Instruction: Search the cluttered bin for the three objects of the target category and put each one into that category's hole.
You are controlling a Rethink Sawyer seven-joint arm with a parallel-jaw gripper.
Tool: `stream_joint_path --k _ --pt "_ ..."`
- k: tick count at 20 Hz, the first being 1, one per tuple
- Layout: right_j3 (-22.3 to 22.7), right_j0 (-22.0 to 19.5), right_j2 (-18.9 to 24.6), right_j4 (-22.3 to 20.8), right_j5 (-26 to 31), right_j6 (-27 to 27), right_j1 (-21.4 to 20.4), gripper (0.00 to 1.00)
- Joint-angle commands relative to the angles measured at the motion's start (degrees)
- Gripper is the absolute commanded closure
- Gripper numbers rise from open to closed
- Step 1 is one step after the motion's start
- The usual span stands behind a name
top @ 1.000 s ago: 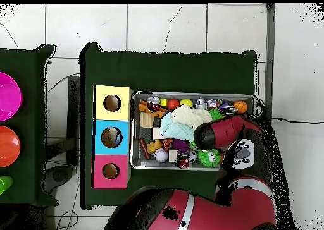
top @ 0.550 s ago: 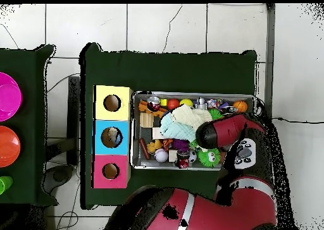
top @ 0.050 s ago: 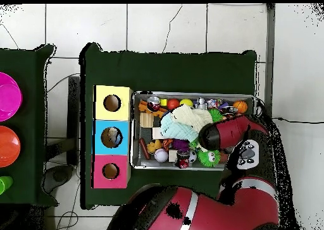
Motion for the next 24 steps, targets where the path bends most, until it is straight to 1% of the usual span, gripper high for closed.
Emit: stream_joint_path --k 1,4,7,14,15,24 --pt "-3.42 -2.82 6.35 0.48 -3.02 2.43 6.02 0.0" --pt "-4.89 -2.97 6.66 0.3 -3.23 2.38 7.11 0.0" --pt "-4.78 -3.63 7.46 0.68 -4.18 2.12 7.27 0.0" --pt "-5.85 -3.17 7.45 0.68 -4.09 2.52 8.14 0.0" --pt "-5.62 -3.35 7.61 0.77 -4.59 2.48 8.03 1.0" --pt "-4.59 -4.01 8.64 0.37 -7.59 2.33 7.34 1.0"
